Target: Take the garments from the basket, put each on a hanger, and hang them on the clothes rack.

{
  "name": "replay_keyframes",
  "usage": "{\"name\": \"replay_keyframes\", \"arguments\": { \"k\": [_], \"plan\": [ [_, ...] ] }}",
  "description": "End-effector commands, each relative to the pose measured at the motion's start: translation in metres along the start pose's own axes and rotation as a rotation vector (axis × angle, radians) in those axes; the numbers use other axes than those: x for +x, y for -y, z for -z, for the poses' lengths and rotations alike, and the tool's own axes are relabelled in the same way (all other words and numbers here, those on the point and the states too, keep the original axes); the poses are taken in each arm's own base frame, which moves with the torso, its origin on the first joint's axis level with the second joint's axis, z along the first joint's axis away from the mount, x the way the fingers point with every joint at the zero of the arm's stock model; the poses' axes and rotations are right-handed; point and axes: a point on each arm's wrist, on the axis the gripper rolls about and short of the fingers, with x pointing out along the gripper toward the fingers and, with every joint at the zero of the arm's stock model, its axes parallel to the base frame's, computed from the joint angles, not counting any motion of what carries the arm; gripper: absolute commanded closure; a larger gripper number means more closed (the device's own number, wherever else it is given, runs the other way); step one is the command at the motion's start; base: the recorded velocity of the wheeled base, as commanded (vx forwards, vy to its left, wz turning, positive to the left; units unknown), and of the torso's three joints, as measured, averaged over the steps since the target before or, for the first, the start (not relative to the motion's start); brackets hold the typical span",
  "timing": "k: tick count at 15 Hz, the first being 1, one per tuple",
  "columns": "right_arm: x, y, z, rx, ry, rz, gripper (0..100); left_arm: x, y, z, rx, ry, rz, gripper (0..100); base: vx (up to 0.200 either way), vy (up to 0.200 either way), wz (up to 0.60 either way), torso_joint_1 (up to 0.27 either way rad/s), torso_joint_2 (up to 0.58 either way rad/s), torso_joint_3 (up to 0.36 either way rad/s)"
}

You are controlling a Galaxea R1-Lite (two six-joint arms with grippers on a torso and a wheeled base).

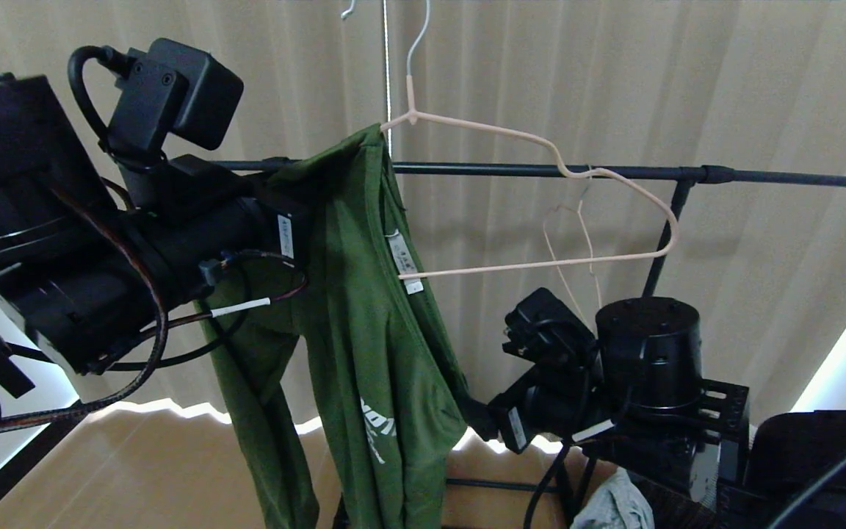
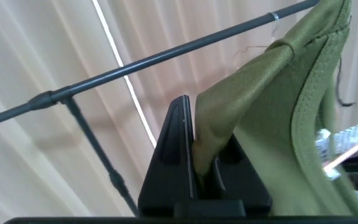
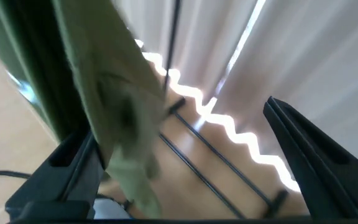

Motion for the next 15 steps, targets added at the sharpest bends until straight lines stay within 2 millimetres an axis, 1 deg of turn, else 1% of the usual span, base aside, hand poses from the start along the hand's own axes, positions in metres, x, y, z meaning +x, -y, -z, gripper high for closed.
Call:
{"name": "replay_keyframes", "arguments": {
  "k": [1,3,4,7,9,12,15],
  "plan": [
    [-0.016,0.02,0.008,-0.004,-0.019,0.057,0,-0.001,-0.006,0.001,0.016,-0.003,-0.023,100,0.0,0.0,0.0,0.0,0.0,0.0],
    [-0.026,0.042,0.015,-0.029,-0.04,0.128,0,0.0,-0.011,0.002,0.028,-0.008,-0.039,100,0.0,0.0,0.0,0.0,0.0,0.0],
    [-0.031,0.05,0.015,-0.036,-0.037,0.153,0,-0.001,-0.013,0.006,0.044,-0.02,-0.048,100,0.0,0.0,0.0,0.0,0.0,0.0],
    [-0.045,0.071,0.007,-0.031,0.003,0.233,0,-0.005,-0.019,0.019,0.138,-0.042,-0.074,100,0.0,0.0,0.0,0.0,0.0,0.0],
    [-0.048,0.085,0.005,-0.038,0.007,0.281,0,-0.007,-0.021,0.025,0.199,-0.045,-0.089,100,0.0,0.0,0.0,0.0,0.0,0.0],
    [-0.056,0.087,-0.002,-0.041,0.043,0.295,0,-0.011,-0.029,0.037,0.297,-0.067,-0.123,100,0.0,0.0,0.0,0.0,0.0,0.0],
    [-0.059,0.088,-0.013,-0.042,0.083,0.298,0,-0.016,-0.034,0.049,0.347,-0.111,-0.141,100,0.0,0.0,0.0,0.0,0.0,0.0]
  ]
}}
